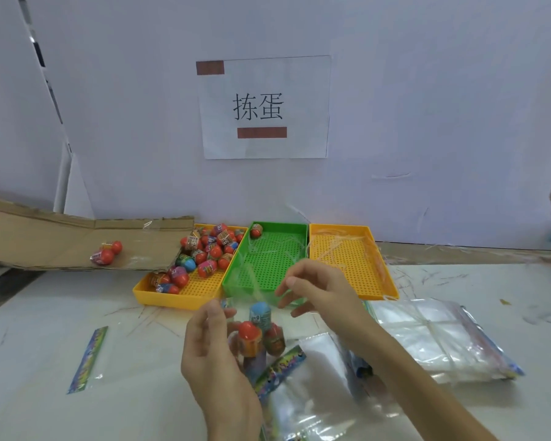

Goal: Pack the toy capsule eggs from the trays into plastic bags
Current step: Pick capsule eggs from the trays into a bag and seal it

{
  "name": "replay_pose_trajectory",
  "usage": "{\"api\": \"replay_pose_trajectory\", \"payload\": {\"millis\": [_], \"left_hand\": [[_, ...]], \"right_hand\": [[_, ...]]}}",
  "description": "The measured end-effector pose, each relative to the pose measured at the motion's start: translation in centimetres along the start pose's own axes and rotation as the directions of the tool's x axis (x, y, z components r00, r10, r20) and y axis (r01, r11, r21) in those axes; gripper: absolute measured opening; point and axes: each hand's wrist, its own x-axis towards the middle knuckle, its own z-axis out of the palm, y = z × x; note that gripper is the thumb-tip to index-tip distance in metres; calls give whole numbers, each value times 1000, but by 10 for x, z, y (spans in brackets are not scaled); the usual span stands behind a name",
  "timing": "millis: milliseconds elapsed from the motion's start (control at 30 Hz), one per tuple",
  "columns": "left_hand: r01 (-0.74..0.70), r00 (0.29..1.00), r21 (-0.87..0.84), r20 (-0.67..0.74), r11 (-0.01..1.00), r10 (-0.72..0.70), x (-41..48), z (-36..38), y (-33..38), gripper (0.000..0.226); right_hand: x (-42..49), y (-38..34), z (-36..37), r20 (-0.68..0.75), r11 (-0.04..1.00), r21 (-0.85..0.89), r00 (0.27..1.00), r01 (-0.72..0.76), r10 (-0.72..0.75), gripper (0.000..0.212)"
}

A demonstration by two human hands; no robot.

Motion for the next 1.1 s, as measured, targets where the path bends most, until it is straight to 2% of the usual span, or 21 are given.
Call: {"api": "replay_pose_trajectory", "payload": {"millis": [67, 200, 333, 467, 700, 900, 967, 1033, 1100], "left_hand": [[53, 998, 2, 23, 999, -53, 1, 1, -1, 26], [60, 998, -7, 25, 998, -59, 2, 4, -1, 26], [92, 994, -8, 55, 996, -92, 8, 9, -1, 28], [107, 980, 21, 165, 994, -109, 17, 16, 6, 22], [94, 912, 123, 387, 988, -135, 50, 35, 13, 25], [18, 812, 197, 569, 980, -129, 70, 59, 4, 26], [38, 746, 255, 636, 966, -197, 72, 60, 1, 32], [86, 651, 353, 688, 932, -321, 69, 58, -4, 44], [93, 593, 416, 707, 905, -386, 65, 54, -7, 38]], "right_hand": [[2, 0, -5, 19, 999, 24, 1000, -22, 22, 3], [1, 7, 0, 79, 994, -84, 994, -73, 80, 16], [2, 10, 3, 88, 993, -100, 994, -61, 70, 6], [3, 7, -1, 27, 999, -14, 999, -36, 36, 14], [8, 5, -21, -164, 988, 151, 986, 16, 9, 12], [11, 7, -35, -256, 984, 172, 967, 36, 9, 6], [11, 7, -41, -281, 981, 188, 960, 37, 18, 7], [12, 6, -45, -277, 980, 198, 960, 23, 34, 8], [11, 7, -47, -266, 981, 195, 963, 7, 46, 8]]}}
